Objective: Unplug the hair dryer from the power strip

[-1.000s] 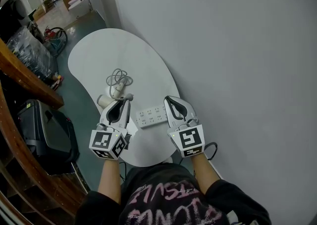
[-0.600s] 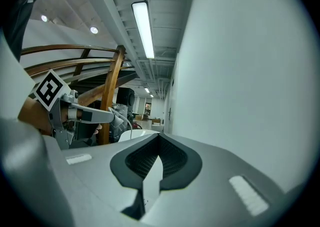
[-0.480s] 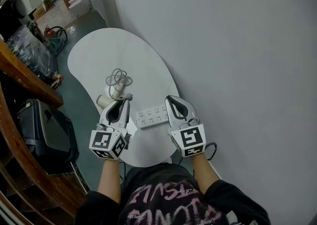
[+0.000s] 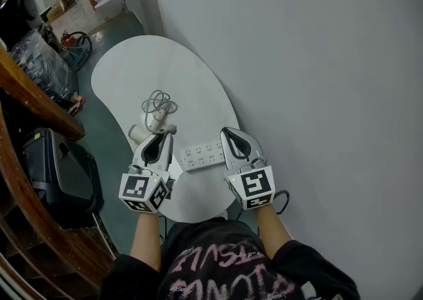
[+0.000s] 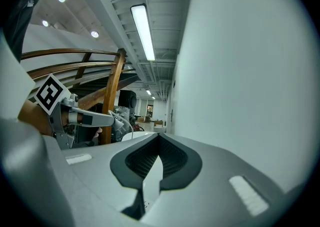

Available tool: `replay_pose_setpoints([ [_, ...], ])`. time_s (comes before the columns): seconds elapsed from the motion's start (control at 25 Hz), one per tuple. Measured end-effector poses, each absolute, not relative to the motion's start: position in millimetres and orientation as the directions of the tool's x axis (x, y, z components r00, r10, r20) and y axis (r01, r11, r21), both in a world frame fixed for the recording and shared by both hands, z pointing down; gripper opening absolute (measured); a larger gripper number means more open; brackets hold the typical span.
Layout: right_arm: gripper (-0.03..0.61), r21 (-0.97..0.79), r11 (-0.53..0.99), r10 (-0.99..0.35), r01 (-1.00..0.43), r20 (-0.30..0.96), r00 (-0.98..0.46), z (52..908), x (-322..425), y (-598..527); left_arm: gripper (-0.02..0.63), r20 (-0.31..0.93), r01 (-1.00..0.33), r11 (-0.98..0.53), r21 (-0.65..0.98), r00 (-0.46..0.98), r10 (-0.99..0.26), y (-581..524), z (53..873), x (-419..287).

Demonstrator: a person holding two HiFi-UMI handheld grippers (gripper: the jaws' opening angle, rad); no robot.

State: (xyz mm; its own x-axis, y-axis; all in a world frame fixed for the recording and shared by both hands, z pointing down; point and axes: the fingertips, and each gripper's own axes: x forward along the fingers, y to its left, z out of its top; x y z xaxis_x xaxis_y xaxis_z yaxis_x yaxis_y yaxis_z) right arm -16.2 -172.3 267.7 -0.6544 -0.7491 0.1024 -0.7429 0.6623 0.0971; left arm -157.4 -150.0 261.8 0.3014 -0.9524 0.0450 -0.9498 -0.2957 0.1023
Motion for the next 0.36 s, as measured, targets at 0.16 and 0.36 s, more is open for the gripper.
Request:
replay_pose_setpoints([
  [0.16, 0.006, 0.097, 0.665, -0.747, -0.74, 0.105, -0.657, 269.3, -14.9, -174.0, 0.061, 0.045, -0.952, -0.289, 0.105, 0.294, -0.955, -151.1, 263.3, -156.3],
  [0.36, 0.006, 0.092, 0.665, -0.747, -0.741, 0.101, -0.657, 272.8, -12.9, -177.8, 0.061, 0.047, -0.953, -0.284, 0.105, 0.29, -0.956, -153.3, 267.4, -155.7],
])
